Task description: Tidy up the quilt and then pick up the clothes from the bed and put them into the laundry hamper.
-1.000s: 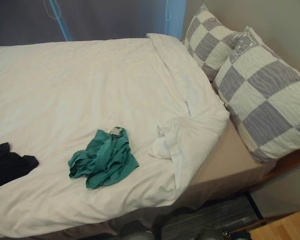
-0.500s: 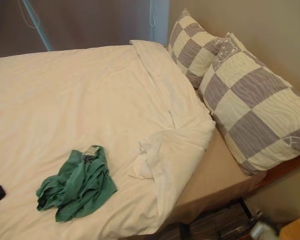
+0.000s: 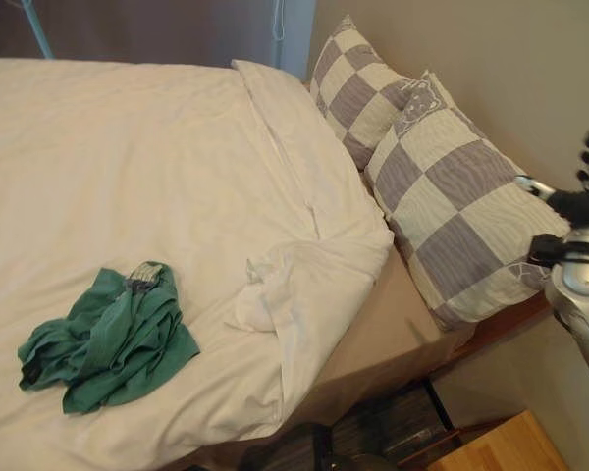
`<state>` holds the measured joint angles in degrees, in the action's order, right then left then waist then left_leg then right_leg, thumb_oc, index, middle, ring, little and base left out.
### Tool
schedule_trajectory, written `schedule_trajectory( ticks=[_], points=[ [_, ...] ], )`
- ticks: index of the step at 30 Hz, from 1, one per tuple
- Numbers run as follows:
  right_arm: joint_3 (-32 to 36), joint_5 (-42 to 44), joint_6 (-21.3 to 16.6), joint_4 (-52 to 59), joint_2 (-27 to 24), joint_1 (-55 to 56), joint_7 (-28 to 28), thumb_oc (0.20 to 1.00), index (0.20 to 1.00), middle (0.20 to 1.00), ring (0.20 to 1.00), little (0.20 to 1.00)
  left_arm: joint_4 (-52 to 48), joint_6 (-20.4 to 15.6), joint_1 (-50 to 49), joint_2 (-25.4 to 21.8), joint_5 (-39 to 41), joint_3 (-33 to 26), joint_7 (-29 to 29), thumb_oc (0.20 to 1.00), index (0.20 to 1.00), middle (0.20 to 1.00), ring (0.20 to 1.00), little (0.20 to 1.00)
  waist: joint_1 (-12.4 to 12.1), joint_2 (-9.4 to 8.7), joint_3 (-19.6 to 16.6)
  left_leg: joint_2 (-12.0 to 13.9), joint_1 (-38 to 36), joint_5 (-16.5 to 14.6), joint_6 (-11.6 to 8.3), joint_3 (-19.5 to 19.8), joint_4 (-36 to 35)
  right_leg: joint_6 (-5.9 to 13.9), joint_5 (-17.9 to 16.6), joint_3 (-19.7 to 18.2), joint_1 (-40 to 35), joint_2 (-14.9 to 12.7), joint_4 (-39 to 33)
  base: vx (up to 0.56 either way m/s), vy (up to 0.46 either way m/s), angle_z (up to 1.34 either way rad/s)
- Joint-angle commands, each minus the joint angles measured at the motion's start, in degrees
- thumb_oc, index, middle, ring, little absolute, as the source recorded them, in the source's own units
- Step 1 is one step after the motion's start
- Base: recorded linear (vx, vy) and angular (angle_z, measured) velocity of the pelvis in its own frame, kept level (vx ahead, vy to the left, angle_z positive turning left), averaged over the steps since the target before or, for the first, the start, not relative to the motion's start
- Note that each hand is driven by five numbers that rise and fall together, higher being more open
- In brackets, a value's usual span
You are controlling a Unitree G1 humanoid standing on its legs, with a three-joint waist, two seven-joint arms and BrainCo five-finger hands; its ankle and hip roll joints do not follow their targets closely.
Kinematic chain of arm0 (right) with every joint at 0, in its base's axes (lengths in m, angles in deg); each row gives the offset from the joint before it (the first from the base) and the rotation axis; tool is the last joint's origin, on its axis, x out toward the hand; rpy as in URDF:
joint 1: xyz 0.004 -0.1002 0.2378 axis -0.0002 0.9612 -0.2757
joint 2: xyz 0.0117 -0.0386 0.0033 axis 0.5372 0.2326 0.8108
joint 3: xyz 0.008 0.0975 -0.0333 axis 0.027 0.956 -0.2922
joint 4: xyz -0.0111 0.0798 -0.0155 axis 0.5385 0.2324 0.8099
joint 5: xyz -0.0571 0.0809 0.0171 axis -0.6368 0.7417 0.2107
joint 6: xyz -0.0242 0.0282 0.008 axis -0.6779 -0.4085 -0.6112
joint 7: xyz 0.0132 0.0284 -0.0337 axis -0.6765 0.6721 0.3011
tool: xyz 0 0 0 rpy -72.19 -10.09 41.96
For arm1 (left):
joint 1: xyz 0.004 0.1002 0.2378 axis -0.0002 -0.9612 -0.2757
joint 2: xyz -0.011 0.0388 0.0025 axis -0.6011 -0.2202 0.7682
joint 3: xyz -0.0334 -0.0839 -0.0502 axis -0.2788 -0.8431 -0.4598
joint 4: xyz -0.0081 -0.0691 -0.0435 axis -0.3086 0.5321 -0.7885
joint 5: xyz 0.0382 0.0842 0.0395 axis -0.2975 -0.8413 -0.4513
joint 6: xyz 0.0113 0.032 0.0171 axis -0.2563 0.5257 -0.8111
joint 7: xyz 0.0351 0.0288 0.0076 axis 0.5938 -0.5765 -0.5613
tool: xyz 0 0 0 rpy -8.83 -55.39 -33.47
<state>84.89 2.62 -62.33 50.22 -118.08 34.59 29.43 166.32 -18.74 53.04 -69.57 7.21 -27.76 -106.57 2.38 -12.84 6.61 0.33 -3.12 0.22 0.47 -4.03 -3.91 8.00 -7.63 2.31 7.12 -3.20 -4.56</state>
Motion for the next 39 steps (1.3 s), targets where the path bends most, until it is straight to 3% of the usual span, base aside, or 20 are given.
schedule_trajectory(
  ticks=[1, 3, 6, 10, 15, 20, 27, 33, 39],
  points=[
    [-2.8, -6.4, 3.0, -1.9, -3.2, -7.1, 2.9, 1.000, 1.000, 1.000, 1.000, 1.000, 1.5, 0.6, 2.5, -1.6, 0.5, 0.5, -2.4, 1.000, 1.000, 1.000, 1.000, 1.000, -3.2, 1.20, 4.5, 0.7, 1.2, -2.5, -1.93, 3.2, -1.1, 3.23, 1.5, -0.9, -2.5, -2.6, 4.8, 0.00, -0.006, 0.14],
    [-9.4, -10.0, 6.8, -9.3, -2.2, -15.2, 3.2, 1.000, 1.000, 1.000, 1.000, 1.000, 0.5, 1.7, 3.8, -3.6, 0.0, 1.6, -2.3, 1.000, 1.000, 1.000, 1.000, 1.000, -5.3, 0.27, 6.6, 0.6, 3.2, -1.9, -2.09, 3.7, -1.1, 3.54, 0.8, 0.7, -0.9, -2.8, 4.9, -0.10, -0.050, 0.28],
    [-14.4, -11.7, 8.5, -18.7, -1.2, -21.6, 3.1, 1.000, 1.000, 1.000, 1.000, 1.000, -0.6, 2.3, 5.4, -5.4, -0.4, 2.7, -1.8, 1.000, 1.000, 1.000, 1.000, 1.000, -7.1, 0.21, 8.9, 0.6, 5.7, -1.2, -2.20, 3.5, -1.1, 3.69, 0.4, 2.3, 0.5, -3.1, 4.6, -0.16, 0.001, 0.29],
    [-18.8, -16.3, 8.3, -30.4, 0.9, -28.3, 7.2, 1.000, 1.000, 1.000, 1.000, 1.000, -6.8, 5.8, 6.0, -5.5, 0.9, 6.6, -2.5, 1.000, 1.000, 1.000, 1.000, 1.000, -9.5, 2.78, 12.0, -0.5, 8.4, -0.5, -2.06, 4.6, -1.1, 3.96, 0.3, 4.3, 2.5, -4.2, 4.7, -0.11, 0.103, 0.43],
    [-24.0, -13.9, 8.8, -29.8, 3.0, -32.3, 7.9, 1.000, 1.000, 1.000, 1.000, 1.000, -10.4, 9.1, 7.1, -6.6, -0.4, 8.1, -1.2, 1.000, 1.000, 1.000, 1.000, 1.000, -10.9, 3.56, 13.8, -0.9, 9.2, -0.7, -2.00, 5.1, -1.1, 4.42, 0.3, 5.6, 3.0, -5.0, 4.6, -0.04, 0.031, 0.15],
    [-28.9, -12.2, 10.0, -23.9, 6.4, -35.1, 7.3, 1.000, 1.000, 1.000, 1.000, 1.000, -10.1, 6.7, 7.4, -6.3, -1.5, 9.1, 0.8, 1.000, 1.000, 1.000, 1.000, 1.000, -11.5, 3.72, 14.0, -0.8, 8.3, -1.3, -2.12, 5.0, -1.1, 4.40, 0.8, 6.0, 1.7, -5.1, 3.9, 0.00, 0.042, 0.01],
    [-27.9, -13.5, 10.1, -22.6, 6.7, -35.2, 3.0, 1.000, 1.000, 1.000, 1.000, 1.000, -9.5, 4.1, 7.3, -5.5, -2.3, 9.0, 1.6, 1.000, 1.000, 1.000, 1.000, 1.000, -11.7, 3.37, 12.4, -0.9, 6.7, -1.8, -2.16, 6.2, -1.1, 4.16, 1.6, 5.7, -0.6, -4.6, 3.5, 0.03, 0.019, 0.00],
    [-26.6, -14.5, 7.8, -23.5, 5.8, -34.5, 7.1, 1.000, 1.000, 1.000, 1.000, 1.000, -9.2, 4.8, 6.0, -5.8, -5.2, 9.2, 1.6, 1.000, 1.000, 1.000, 1.000, 1.000, -12.3, 2.47, 11.4, -0.9, 5.7, -1.8, -2.24, 7.4, -1.1, 4.00, 2.2, 5.6, -1.4, -4.3, 4.5, 0.04, -0.016, 0.01],
    [-30.4, -17.0, 11.1, -24.5, 9.8, -33.2, 9.6, 1.000, 1.000, 1.000, 1.000, 1.000, -9.5, 3.8, 6.0, -6.0, -4.2, 9.3, 0.5, 1.000, 1.000, 1.000, 1.000, 1.000, -13.3, 2.38, 13.6, -0.8, 5.8, -1.9, -2.10, 7.8, -1.1, 4.08, 1.7, 6.0, -0.6, -4.6, 4.7, -0.01, -0.012, -0.03]
  ],
)
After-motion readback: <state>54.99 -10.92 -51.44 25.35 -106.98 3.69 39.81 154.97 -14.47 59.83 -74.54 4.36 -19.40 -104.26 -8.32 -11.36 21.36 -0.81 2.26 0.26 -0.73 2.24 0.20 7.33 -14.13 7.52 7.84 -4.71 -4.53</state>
